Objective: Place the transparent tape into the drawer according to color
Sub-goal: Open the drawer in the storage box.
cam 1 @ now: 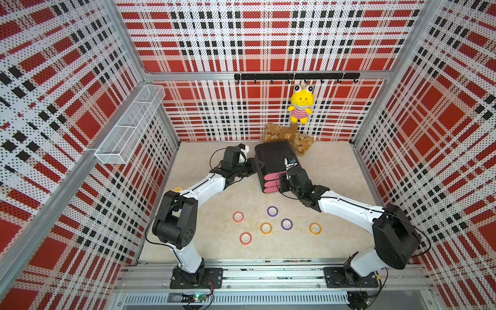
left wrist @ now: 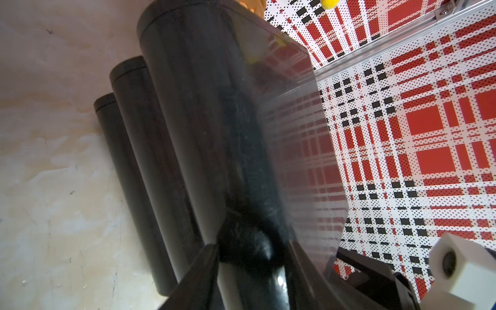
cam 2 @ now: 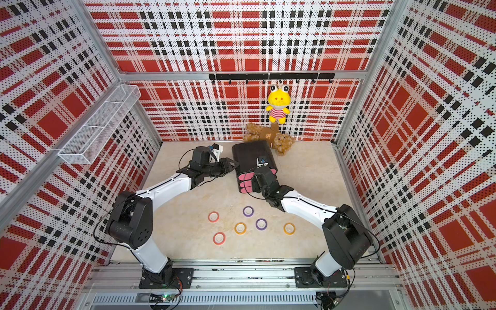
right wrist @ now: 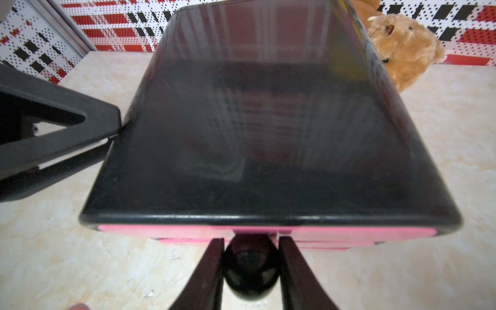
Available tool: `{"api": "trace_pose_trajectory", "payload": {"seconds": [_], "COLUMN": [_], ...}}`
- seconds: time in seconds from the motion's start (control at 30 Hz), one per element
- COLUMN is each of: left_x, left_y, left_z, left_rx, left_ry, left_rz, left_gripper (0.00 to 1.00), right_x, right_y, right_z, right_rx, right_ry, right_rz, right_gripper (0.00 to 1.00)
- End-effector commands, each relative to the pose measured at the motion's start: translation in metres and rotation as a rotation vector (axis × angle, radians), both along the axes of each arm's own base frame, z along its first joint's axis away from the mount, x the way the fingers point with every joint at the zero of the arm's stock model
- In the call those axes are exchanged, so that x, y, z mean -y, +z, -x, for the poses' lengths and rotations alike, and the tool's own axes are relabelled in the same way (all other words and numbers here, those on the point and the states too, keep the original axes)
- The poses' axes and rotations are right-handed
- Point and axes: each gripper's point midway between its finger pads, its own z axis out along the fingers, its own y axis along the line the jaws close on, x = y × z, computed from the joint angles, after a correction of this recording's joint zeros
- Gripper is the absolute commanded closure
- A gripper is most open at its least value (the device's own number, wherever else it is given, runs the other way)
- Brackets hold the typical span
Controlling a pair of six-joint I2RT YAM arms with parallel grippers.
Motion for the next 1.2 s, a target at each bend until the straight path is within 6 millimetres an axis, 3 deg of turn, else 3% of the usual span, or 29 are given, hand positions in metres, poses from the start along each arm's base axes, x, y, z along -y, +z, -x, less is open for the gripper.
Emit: {"api": "trace_pose_trajectory", "payload": {"seconds": [0.0,0.27,1.17], "left_x": [0.001,0.001,0.000], "left_y": [-0.028,-0.028,-0.030], "left_z": [0.005,0.004,0.004], "left_rx": [-0.075,-0.075,-0.084], "left_ry": [-0.014,-0.014,-0.012], "left_rz": [-0.045,-0.044,-0.049], "left_gripper": [0.54,0.54,0.55], "right_x": [-0.005,0.002,0.007], "right_y": [0.007,0.006,0.010], "right_z": [-0.001,0.013,0.067], "right_rx": [0.012,-0.002,-0.030], "right_ry": [0.014,0.022,0.062], "right_rz": [-0.016,-0.035,-0.072], "right_gripper": [0.73,0.81,0.84]}}
